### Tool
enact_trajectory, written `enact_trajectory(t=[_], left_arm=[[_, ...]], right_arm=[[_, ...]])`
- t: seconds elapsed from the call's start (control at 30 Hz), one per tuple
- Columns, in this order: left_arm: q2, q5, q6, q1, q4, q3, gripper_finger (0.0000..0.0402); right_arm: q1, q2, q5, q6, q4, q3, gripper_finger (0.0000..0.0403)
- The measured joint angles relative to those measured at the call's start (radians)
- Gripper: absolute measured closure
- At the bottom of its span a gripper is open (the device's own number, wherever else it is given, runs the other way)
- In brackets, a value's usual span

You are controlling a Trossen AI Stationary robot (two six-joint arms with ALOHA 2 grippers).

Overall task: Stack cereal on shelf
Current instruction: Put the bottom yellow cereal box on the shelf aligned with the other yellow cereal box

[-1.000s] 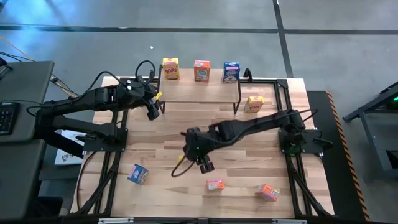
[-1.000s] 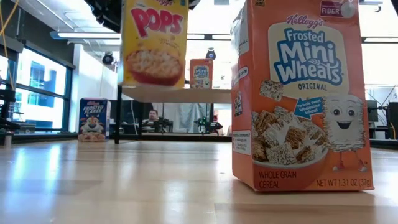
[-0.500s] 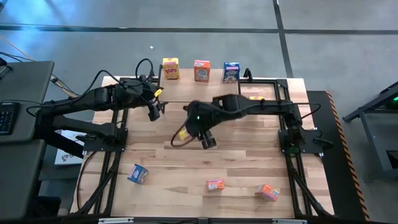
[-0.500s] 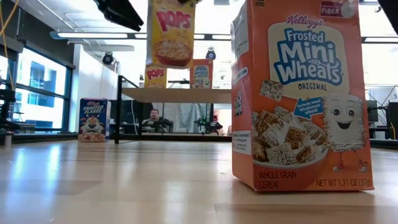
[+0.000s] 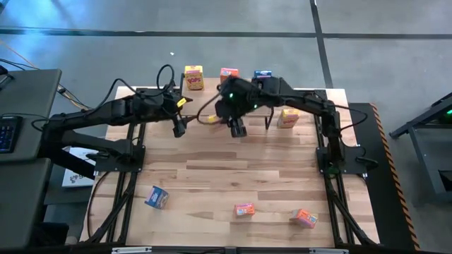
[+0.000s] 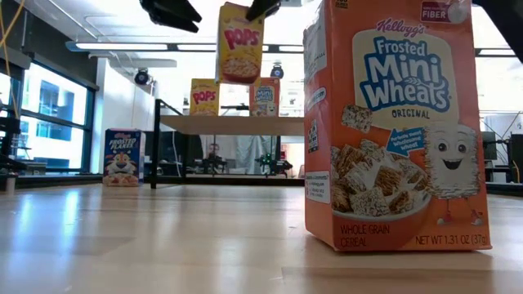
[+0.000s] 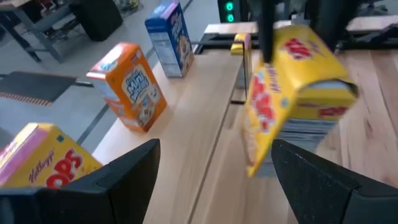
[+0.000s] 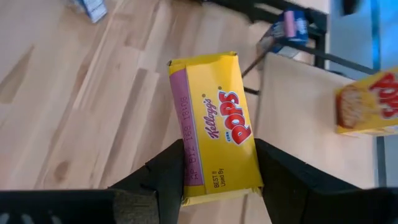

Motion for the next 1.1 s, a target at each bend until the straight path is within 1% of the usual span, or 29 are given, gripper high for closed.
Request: enact_trajectory(t=[0.1,0.37,0.63,0.9,1.1], left_arm=[[0.025,0.0,0.001,0.0,0.02,0.0,0.0102],[0.099,0.001,0.051,0.0,0.08,0.0,0.0102],[0.141,0.051,0.052,0.0,0.152,0.0,0.0102],[0.17,0.05,0.053,0.0,0.195,0.0,0.0102],[0.169,0.049,0.052,0.0,0.212,0.0,0.0107]], right_arm=[[-0.031,-0.012,-0.029,0.001,0.012,-0.003,0.0231],[-0.069,-0.03,-0.024,0.017,0.023,-0.001,0.0231],[-0.078,-0.035,-0.024,0.008,0.048,-0.001,0.0231],[-0.078,-0.035,-0.025,0.009,0.088,-0.001,0.0231],[-0.078,-0.035,-0.027,0.021,0.088,-0.001,0.0231]])
